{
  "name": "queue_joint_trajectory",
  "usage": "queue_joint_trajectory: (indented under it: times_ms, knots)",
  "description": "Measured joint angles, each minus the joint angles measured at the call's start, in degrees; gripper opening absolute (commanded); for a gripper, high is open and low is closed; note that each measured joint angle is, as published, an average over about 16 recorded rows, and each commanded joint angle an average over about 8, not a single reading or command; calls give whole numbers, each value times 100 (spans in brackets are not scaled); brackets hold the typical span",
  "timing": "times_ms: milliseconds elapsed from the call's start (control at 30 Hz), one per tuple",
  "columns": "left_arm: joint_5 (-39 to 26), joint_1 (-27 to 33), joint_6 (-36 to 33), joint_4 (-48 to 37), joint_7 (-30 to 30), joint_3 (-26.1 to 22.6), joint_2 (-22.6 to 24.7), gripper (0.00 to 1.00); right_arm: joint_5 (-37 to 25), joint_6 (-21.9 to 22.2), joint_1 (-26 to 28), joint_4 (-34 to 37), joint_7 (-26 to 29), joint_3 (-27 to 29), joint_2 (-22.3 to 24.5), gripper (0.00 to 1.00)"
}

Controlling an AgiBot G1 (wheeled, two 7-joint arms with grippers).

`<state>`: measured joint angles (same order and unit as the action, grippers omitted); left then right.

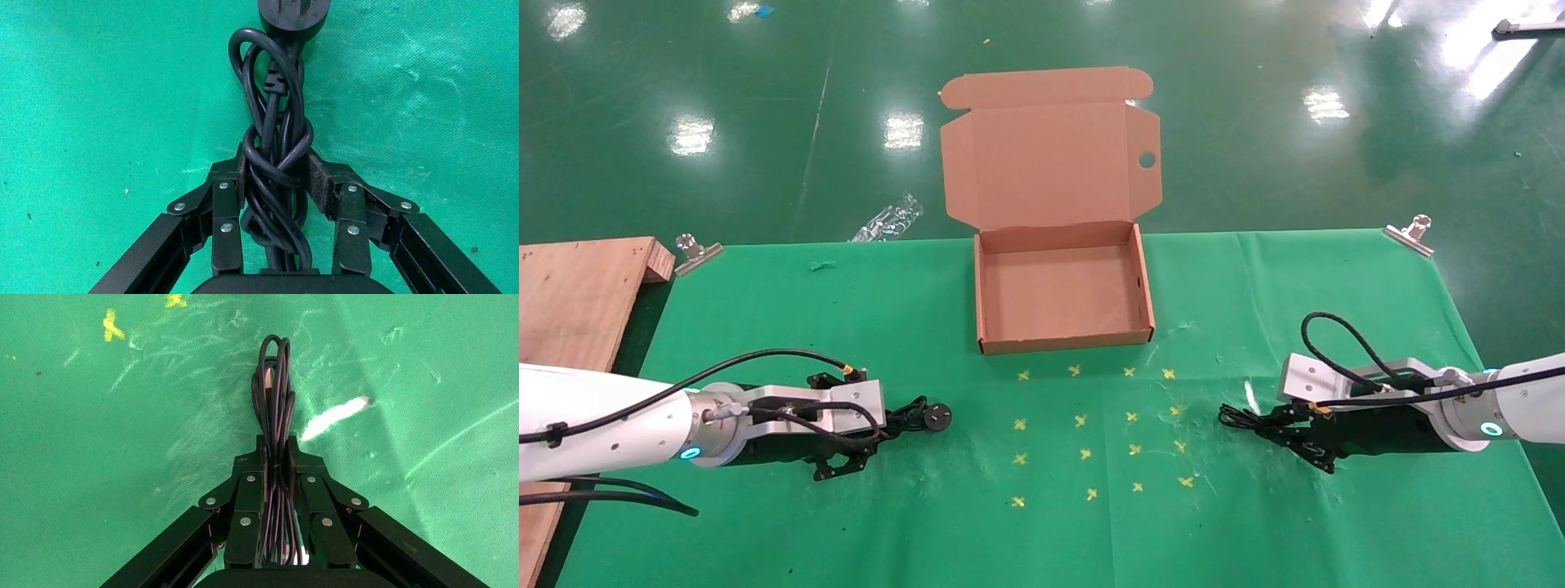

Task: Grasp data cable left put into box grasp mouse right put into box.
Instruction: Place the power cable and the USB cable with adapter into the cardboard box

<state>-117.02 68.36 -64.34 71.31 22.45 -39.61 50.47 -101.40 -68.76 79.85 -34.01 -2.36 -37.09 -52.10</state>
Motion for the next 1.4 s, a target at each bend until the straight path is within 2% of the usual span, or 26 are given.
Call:
queue_joint_trajectory:
  times_ms: [567,967,1200,1400]
  knots:
    - [-7,19,-24,-27,-4,-12,18,0,316,-19,-36,-299,-367,193,195,0]
    - [130,17,12,-45,-43,51,-17,0,346,-8,-103,-516,-315,221,288,0]
    - [465,137,-48,-34,-15,236,-150,0,334,-1,-135,-574,-247,219,320,0]
    - [1008,398,-259,98,-2,485,-301,0,376,6,-135,-602,-206,254,361,0]
